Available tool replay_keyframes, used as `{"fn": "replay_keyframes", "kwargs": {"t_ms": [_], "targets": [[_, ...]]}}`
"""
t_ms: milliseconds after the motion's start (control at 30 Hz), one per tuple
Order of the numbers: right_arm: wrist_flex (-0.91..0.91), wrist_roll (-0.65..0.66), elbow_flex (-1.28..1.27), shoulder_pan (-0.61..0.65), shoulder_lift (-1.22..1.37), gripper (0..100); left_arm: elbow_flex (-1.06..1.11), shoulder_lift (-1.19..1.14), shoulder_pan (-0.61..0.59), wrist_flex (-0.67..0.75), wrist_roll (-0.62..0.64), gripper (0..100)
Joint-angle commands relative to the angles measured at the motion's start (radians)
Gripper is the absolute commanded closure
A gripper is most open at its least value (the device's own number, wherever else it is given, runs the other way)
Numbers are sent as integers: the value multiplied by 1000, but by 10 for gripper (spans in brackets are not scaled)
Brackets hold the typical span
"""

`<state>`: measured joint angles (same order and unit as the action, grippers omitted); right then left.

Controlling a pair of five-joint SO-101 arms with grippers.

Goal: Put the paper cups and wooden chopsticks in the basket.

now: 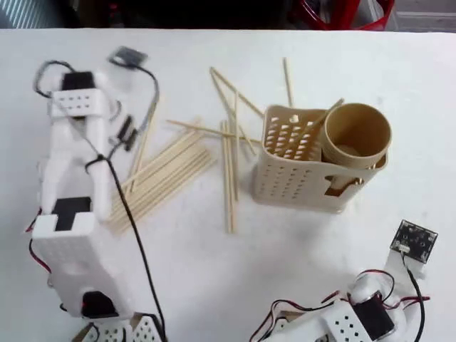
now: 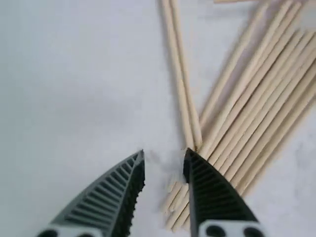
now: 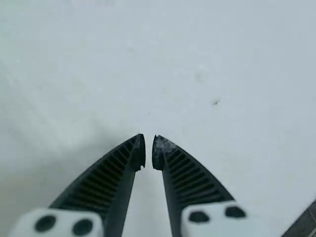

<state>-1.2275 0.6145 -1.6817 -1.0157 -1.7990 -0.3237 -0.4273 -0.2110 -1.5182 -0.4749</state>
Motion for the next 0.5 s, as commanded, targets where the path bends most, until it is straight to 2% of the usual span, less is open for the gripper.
{"fn": "replay_keyframes", "kwargs": {"t_ms": [0,267,467], "targets": [[2,8,-9,-8,-2,957,123,62,77,164,-6,850],[2,8,-9,-8,-1,961,233,61,85,446,147,848],[2,8,-9,-8,-1,961,250,-16,97,491,140,849]]}}
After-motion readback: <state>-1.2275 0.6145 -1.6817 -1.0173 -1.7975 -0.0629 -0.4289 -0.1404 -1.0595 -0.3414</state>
